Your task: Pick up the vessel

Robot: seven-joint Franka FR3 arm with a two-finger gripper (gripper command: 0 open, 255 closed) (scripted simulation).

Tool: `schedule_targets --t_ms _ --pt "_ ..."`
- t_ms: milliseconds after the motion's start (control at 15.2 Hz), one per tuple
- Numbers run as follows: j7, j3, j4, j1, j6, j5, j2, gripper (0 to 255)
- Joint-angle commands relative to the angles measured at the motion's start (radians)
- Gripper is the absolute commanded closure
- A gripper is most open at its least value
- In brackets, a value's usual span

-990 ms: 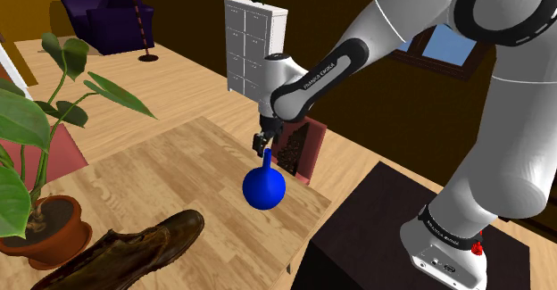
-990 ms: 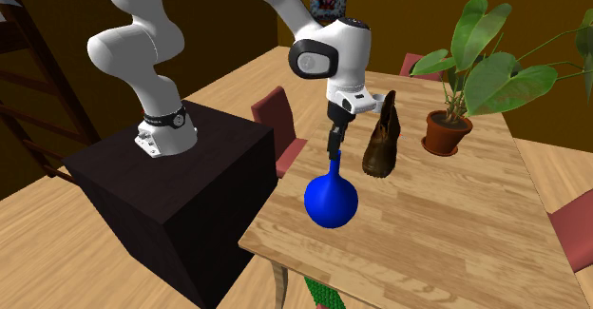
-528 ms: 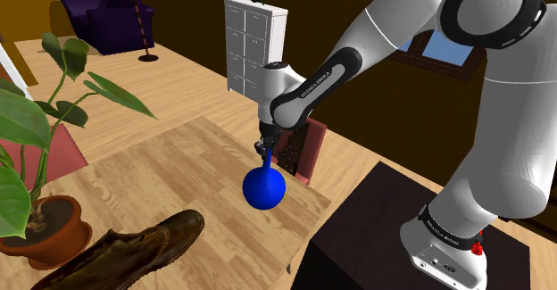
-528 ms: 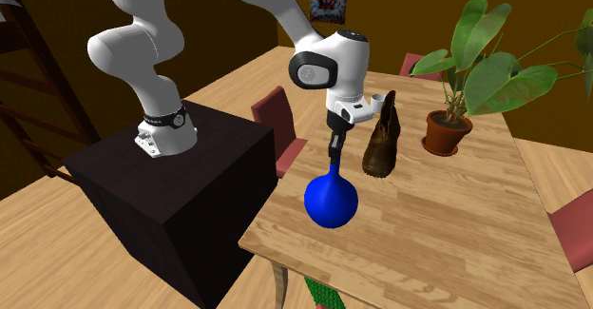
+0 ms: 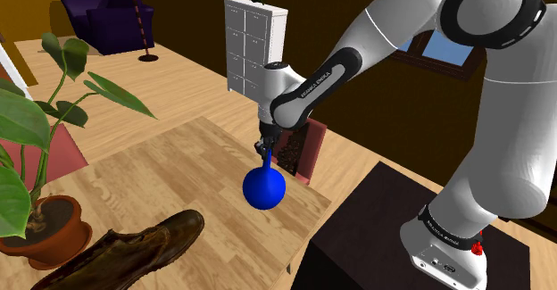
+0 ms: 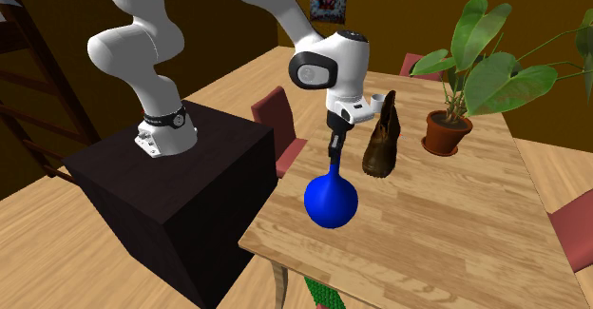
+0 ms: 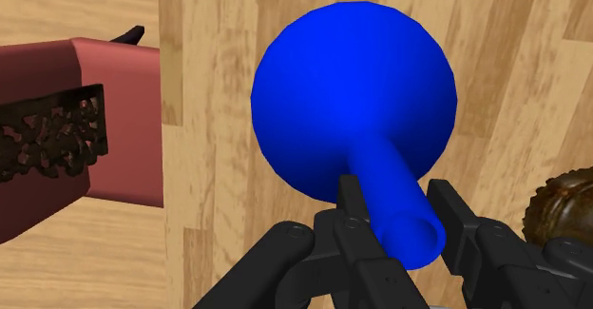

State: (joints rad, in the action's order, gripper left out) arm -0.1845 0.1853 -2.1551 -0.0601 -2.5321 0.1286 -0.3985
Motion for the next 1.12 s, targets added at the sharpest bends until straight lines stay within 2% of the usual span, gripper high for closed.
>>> schedule_targets --t_ms 0,1056 --pt "0.003 0.003 -0.001 0.002 0.011 -0.004 0.013 255" --pt "0.037 0.027 0.017 0.020 0.171 -0.055 0.158 255"
